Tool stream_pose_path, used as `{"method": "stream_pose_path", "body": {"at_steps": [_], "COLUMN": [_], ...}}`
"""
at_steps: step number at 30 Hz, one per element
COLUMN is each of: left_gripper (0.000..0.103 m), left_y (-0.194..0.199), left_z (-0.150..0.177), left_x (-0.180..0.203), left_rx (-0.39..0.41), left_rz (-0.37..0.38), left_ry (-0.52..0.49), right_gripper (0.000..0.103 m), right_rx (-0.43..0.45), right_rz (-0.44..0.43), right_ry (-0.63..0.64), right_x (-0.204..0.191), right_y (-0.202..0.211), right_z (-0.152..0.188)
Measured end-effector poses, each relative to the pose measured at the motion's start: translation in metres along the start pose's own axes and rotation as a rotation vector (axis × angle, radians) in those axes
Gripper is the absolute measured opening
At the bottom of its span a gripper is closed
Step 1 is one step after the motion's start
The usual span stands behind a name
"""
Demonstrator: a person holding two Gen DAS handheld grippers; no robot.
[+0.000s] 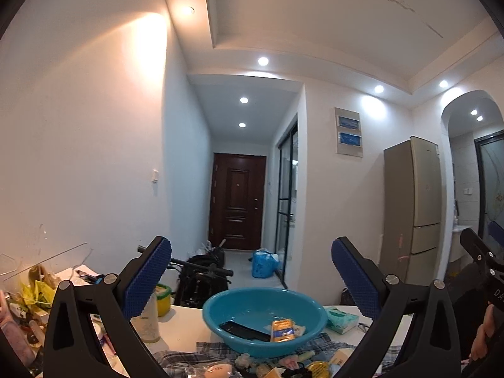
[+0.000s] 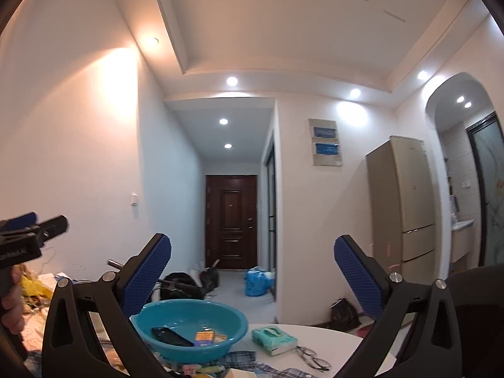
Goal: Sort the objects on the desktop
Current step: 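Lower both grippers toward the remaining clutter on the table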
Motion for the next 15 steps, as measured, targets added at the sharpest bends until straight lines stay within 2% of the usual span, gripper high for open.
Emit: {"method": "stream_pose_path", "body": {"at_steps": [2, 8, 12, 15], "left_gripper": [0.103, 0.103, 0.103, 0.103], "left_y": [0.004, 0.024, 0.024, 0.019], "left_z": [0.007, 0.027, 0.038, 0.055], "left_x": [0.007, 0.012, 0.012, 0.013], "left_rx": [-0.006, 0.006, -0.011, -0.061], "left_rz": [0.001, -0.012, -0.017, 0.004], "left_ry": [-0.029, -0.038, -0.036, -0.026], "right_gripper": [0.103, 0.103, 0.103, 0.103], "right_rx": [-0.02, -0.173, -0.192, -0.196], "right_rz": [0.034, -0.035, 0.01, 0.038], "right_ry": [0.0, -0.07, -0.045, -0.039], "right_x": [0.0, 0.005, 0.011, 0.017], "right_y": [0.001, -0.006, -0.009, -0.005], "right_z": [0.01, 0.039, 0.048, 0.053]}}
Point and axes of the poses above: each gripper's, at about its wrist camera, not at the fingertips, and y roughly against the way its jaws point, x to its right, z to its underside, the point moved 5 cm from there along -y, roughly the way its jaws point, and after that the axes turned 9 degrees about -y, right-handed, at the moved point
